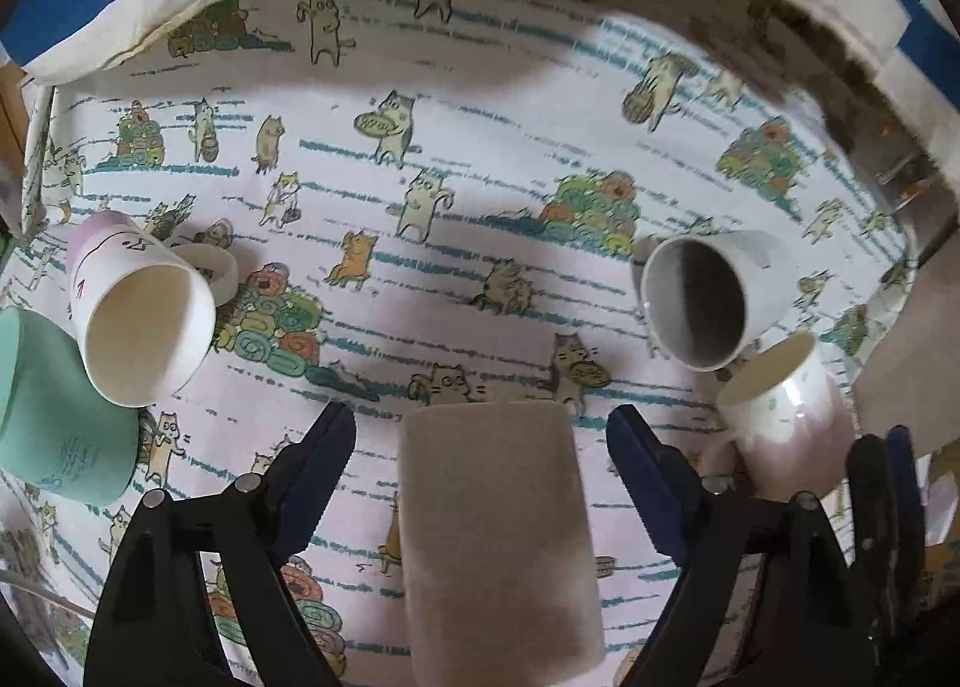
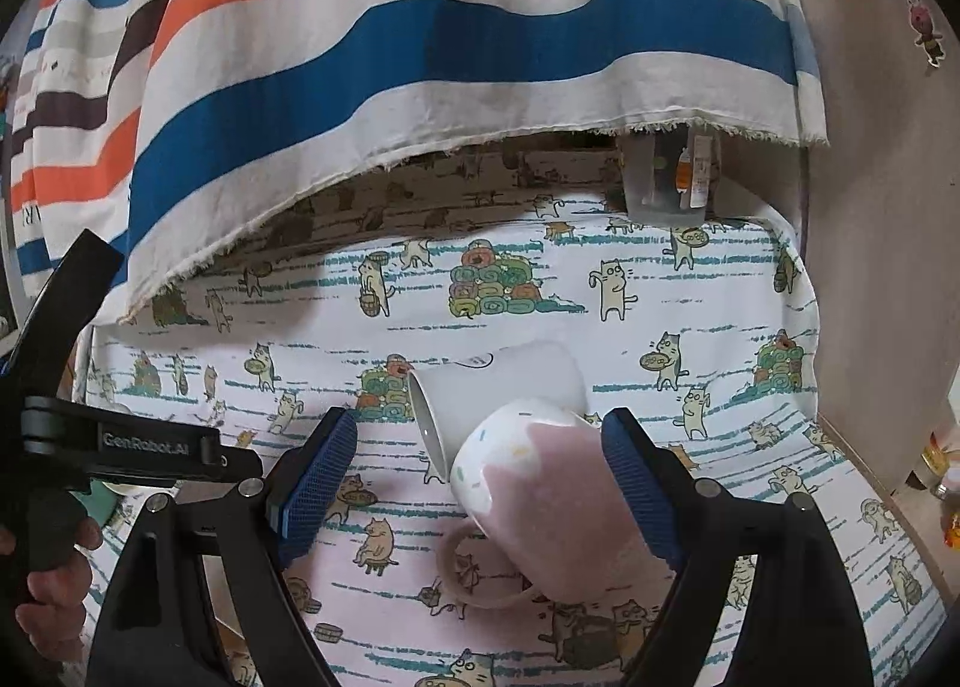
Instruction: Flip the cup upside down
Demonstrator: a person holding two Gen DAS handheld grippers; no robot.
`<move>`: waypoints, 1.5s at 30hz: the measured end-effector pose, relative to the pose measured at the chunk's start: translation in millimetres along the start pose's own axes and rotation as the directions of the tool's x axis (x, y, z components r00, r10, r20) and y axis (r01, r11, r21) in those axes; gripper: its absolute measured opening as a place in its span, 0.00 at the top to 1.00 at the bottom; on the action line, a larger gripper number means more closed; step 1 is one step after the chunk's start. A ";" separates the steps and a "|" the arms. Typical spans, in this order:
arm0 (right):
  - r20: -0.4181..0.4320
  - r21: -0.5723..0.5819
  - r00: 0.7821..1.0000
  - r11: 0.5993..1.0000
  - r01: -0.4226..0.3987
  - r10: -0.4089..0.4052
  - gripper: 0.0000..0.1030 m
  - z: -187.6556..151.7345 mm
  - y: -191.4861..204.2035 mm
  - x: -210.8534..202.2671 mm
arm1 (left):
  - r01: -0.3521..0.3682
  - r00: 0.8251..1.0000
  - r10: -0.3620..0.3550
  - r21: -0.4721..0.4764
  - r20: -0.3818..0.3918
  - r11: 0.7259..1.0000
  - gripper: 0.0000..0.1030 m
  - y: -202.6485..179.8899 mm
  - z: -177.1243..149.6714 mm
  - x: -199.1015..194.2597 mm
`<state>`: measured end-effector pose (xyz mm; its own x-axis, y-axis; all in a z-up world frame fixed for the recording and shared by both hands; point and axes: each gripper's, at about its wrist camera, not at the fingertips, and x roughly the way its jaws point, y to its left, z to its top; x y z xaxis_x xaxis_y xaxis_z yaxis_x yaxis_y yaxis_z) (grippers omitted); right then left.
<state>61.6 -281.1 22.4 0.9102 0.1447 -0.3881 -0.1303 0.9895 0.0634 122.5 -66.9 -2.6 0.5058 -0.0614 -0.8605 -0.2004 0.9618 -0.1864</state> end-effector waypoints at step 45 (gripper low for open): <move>-0.065 0.113 0.996 0.992 0.060 -0.052 0.17 3.6 -22.0 3.7 | -0.092 0.932 0.000 0.236 0.363 0.967 0.36 -40.4 -42.9 -74.9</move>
<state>69.3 -302.3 22.9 0.8881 0.0927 -0.4502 -0.0306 0.9892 0.1433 56.7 -112.6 49.0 0.7756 0.0398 -0.6299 -0.0425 0.9990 0.0108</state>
